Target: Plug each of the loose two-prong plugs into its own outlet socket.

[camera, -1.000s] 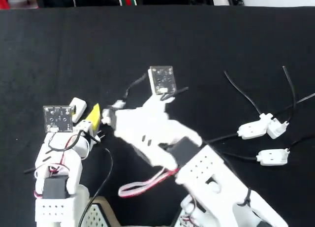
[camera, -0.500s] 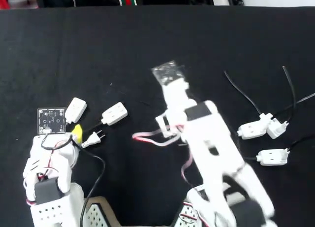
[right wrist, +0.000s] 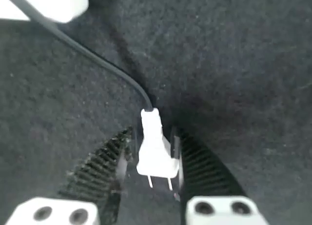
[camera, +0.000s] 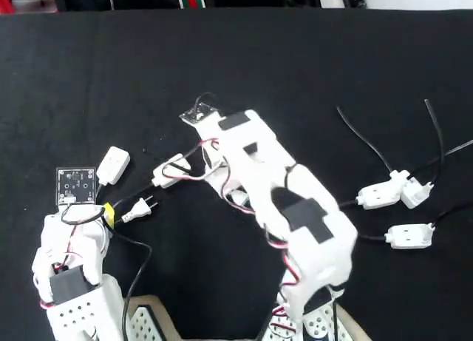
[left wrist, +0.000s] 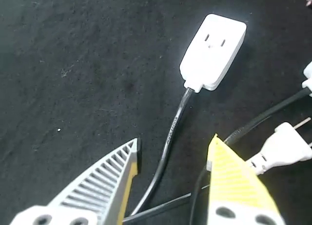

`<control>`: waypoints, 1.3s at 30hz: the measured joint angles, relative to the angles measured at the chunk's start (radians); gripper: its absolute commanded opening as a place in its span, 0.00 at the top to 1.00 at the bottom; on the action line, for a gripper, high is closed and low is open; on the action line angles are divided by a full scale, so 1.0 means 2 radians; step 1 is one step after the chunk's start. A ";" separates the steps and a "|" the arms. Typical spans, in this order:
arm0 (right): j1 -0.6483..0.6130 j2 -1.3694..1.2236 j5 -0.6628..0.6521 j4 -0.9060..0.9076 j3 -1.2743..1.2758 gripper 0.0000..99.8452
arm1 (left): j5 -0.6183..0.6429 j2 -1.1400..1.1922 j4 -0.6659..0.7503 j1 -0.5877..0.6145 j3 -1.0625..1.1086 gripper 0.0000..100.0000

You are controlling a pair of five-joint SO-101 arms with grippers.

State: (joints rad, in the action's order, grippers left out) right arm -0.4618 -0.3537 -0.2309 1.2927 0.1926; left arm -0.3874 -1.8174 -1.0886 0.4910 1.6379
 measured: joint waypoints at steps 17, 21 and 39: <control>0.053 -0.017 -0.097 0.129 -0.106 0.89 | -0.003 0.000 0.000 0.000 0.000 0.77; 0.047 -0.035 -0.099 0.089 -0.074 0.89 | -0.005 0.000 0.000 0.000 0.000 0.77; 0.009 -0.072 -0.077 0.085 -0.077 0.89 | -0.008 0.000 0.000 0.003 0.000 0.77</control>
State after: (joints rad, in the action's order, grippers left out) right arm -0.4434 -0.4979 -0.3844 1.4630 0.0376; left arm -0.4028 -1.8174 -1.0886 0.4971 1.6379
